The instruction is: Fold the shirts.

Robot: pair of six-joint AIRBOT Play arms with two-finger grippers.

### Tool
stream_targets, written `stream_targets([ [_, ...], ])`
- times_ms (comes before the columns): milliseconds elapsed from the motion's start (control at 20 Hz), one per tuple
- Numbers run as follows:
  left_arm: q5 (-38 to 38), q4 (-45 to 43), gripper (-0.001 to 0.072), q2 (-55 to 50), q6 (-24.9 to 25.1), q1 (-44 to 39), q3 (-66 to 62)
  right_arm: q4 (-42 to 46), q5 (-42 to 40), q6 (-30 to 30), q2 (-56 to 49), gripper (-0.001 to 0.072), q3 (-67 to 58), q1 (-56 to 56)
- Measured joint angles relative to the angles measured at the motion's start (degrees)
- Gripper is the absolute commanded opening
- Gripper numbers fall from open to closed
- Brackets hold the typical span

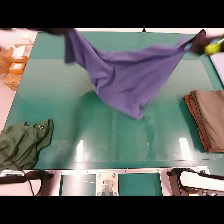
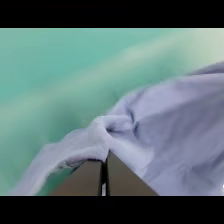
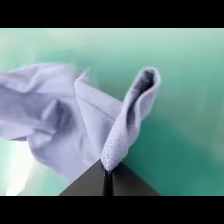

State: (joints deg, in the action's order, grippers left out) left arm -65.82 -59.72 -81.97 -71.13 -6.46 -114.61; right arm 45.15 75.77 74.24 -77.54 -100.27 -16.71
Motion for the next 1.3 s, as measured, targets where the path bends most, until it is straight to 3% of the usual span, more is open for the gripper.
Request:
stream_targets([
  [350, 0.2, -8.3, 0.0026, 26.0, -0.8, 0.0, -3.0, -0.1, -2.2, 0.6, 23.1, 0.0014, -5.7, -6.7],
  [650, 1.2, -16.2, 0.0026, 32.7, -2.6, 0.0, -3.0, 0.0, -5.7, 0.7, 32.0, 0.0014, -5.9, -9.0],
  [950, 0.8, -19.0, 0.0025, 23.7, -3.3, 0.0, 2.6, -0.1, -7.5, 0.1, 31.2, 0.0013, 7.8, -9.3],
  [1300, 9.3, -7.3, 0.0026, -3.8, -0.2, 0.0, 7.6, 0.0, -19.2, -4.2, 15.0, 0.0014, 28.4, -7.3],
])
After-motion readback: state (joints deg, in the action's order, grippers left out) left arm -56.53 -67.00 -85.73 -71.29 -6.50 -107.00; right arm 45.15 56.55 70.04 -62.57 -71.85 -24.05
